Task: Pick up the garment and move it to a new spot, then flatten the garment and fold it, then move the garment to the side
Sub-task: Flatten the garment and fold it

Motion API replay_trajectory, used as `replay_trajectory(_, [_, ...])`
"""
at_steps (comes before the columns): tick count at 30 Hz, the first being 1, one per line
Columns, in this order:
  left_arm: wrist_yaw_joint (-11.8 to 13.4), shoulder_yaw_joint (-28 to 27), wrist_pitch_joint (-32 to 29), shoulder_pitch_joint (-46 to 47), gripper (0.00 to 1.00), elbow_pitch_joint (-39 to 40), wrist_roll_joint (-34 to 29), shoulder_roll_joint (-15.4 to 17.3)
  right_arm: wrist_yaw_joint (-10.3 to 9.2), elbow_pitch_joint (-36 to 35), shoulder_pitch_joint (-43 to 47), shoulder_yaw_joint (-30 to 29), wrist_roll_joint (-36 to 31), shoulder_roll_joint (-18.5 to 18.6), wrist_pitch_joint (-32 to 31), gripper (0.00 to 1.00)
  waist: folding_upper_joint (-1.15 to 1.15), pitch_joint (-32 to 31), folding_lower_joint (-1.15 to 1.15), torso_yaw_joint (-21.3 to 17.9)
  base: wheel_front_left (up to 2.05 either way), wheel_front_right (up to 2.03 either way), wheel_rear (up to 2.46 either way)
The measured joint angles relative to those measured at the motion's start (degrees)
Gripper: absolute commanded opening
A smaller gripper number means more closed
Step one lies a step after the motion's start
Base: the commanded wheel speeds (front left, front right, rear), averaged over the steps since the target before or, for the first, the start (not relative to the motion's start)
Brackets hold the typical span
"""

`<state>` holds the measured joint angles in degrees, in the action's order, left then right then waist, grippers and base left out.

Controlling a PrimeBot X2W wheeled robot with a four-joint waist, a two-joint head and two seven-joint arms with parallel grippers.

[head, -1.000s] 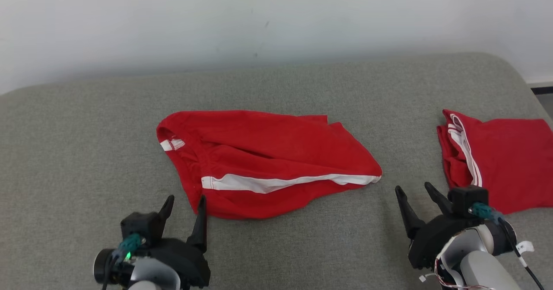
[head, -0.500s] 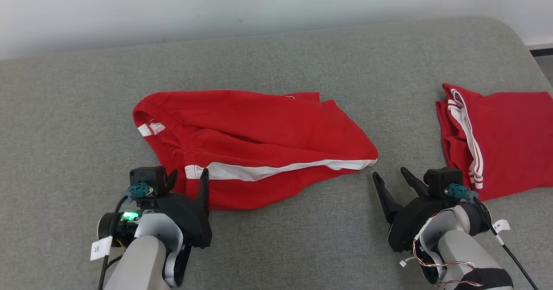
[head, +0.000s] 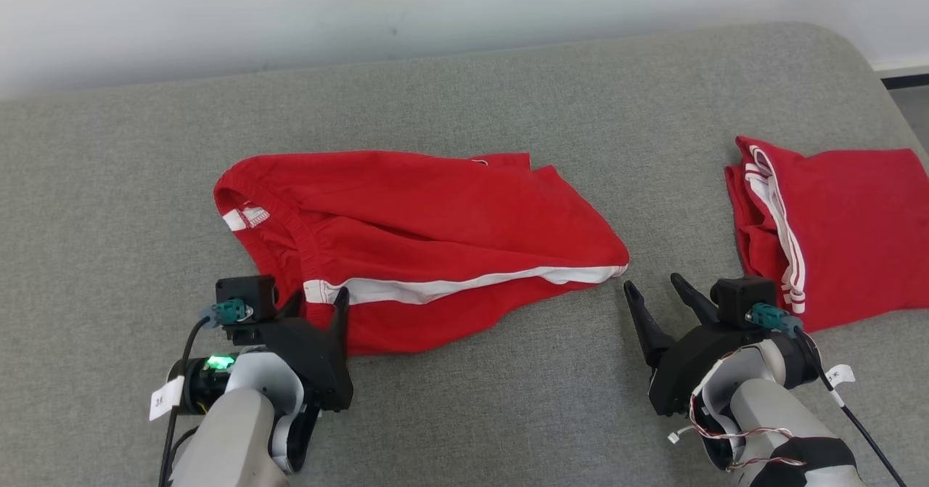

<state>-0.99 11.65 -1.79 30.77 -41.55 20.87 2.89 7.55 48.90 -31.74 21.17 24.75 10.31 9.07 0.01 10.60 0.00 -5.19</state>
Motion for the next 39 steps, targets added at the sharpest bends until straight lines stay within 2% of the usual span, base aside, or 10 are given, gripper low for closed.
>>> replay_trajectory(1, [0.0,0.0,0.0,0.3,0.88,-0.3,0.1,0.0,0.00,0.1,-0.3,0.3,0.1,0.0,0.1,1.00,0.00,0.1,0.00,-0.1,0.00,0.00,0.00])
replay_trajectory(2, [0.0,0.0,0.0,0.6,0.40,-0.6,0.4,0.0,0.00,0.3,-0.5,0.6,0.4,0.0,0.2,1.00,0.00,0.2,0.00,-0.1,0.00,0.00,0.00])
replay_trajectory(4, [-0.1,0.1,0.2,1.1,0.00,-1.2,0.5,0.0,0.00,0.6,-0.9,1.1,0.9,0.1,0.6,1.00,0.00,0.5,0.00,-0.1,0.00,0.00,0.00])
replay_trajectory(12, [-0.6,0.1,3.3,1.4,0.00,-2.2,1.8,0.0,0.00,1.2,-2.6,2.9,3.6,0.5,0.9,1.00,0.00,1.1,0.00,1.1,0.00,0.00,0.00])
replay_trajectory(27, [-1.5,2.3,6.4,3.1,0.00,-4.1,3.5,0.0,0.00,0.9,-4.4,13.9,10.5,2.1,-3.8,1.00,-0.01,2.4,0.00,2.9,0.00,0.00,0.00])
replay_trajectory(29, [-1.5,2.4,6.9,3.2,0.00,-4.2,3.7,0.0,0.00,1.3,-4.8,14.6,10.5,2.4,-3.7,0.59,-0.01,2.5,0.00,2.8,0.00,0.00,0.00])
replay_trajectory(31, [-1.5,2.6,7.1,3.3,0.00,-4.4,3.9,0.0,0.00,1.7,-4.9,15.0,11.0,2.5,-3.4,0.33,-0.01,2.5,-0.01,2.7,0.00,0.00,0.00])
replay_trajectory(32, [-1.5,2.6,7.4,3.3,0.00,-4.4,3.9,0.0,0.00,1.7,-5.0,15.3,11.0,2.7,-2.9,0.25,-0.01,2.5,-0.01,2.7,0.00,0.00,0.00])
replay_trajectory(33, [-1.6,2.7,7.6,3.4,0.00,-4.5,4.0,0.0,0.00,1.7,-5.1,15.7,11.0,2.8,-2.4,0.03,-0.01,2.5,-0.01,2.6,0.00,0.00,0.00])
replay_trajectory(39, [-2.0,2.6,9.5,3.9,0.00,-4.6,4.5,-0.1,0.00,0.8,-5.9,17.1,11.4,3.9,1.4,0.00,0.00,2.3,-0.01,2.6,0.00,0.00,0.00])
